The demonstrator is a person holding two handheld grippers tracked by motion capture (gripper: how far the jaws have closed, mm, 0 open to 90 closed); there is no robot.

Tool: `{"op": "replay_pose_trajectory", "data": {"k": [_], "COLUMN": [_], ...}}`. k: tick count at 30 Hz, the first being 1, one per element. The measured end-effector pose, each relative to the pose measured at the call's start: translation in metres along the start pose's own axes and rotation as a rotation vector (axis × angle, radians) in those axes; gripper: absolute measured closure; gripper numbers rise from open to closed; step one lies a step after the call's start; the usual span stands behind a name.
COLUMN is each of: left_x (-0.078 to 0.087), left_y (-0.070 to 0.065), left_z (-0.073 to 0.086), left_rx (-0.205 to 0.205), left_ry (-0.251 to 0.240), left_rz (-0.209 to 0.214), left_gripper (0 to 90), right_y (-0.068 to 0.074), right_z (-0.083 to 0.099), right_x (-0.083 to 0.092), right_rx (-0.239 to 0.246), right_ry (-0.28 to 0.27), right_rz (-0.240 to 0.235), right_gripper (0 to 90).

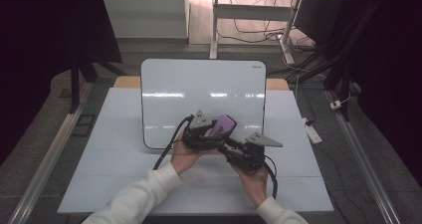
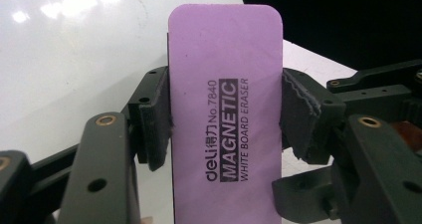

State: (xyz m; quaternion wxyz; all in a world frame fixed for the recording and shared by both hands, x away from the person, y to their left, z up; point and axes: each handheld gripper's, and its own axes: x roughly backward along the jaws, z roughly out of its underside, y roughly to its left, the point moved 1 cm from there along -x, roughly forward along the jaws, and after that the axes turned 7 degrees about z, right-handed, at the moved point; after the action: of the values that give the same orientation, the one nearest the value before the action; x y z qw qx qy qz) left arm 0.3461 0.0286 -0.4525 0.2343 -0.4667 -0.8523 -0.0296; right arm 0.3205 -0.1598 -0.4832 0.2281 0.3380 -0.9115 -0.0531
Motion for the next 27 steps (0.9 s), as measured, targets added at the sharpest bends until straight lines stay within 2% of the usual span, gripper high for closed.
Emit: {"op": "replay_pose_trajectory", "data": {"k": [8, 15, 19, 27], "left_x": [0.0008, 0.0013, 0.0018, 0.0018], "left_y": [-0.0004, 0.0003, 0.0000, -0.0035], "left_z": [0.0000, 0.0007, 0.0006, 0.0014], "left_rx": [0.004, 0.012, 0.012, 0.013], "left_ry": [-0.002, 0.001, 0.000, 0.008], "left_rz": [0.015, 0.027, 0.027, 0.022], "left_gripper": [41.6, 41.5, 41.5, 41.8], "right_y": [-0.0024, -0.0034, -0.0033, -0.0057], "right_z": [0.0001, 0.0001, -0.0005, 0.0006], "right_x": [0.0015, 0.0036, 0.0046, 0.0039], "right_rx": [-0.014, 0.006, 0.019, -0.007], "right_ry": [-0.006, -0.006, -0.009, -0.013], "right_rz": [0.011, 0.038, 0.041, 0.022], "right_gripper": [60.8, 65.9, 66.5, 63.1]}}
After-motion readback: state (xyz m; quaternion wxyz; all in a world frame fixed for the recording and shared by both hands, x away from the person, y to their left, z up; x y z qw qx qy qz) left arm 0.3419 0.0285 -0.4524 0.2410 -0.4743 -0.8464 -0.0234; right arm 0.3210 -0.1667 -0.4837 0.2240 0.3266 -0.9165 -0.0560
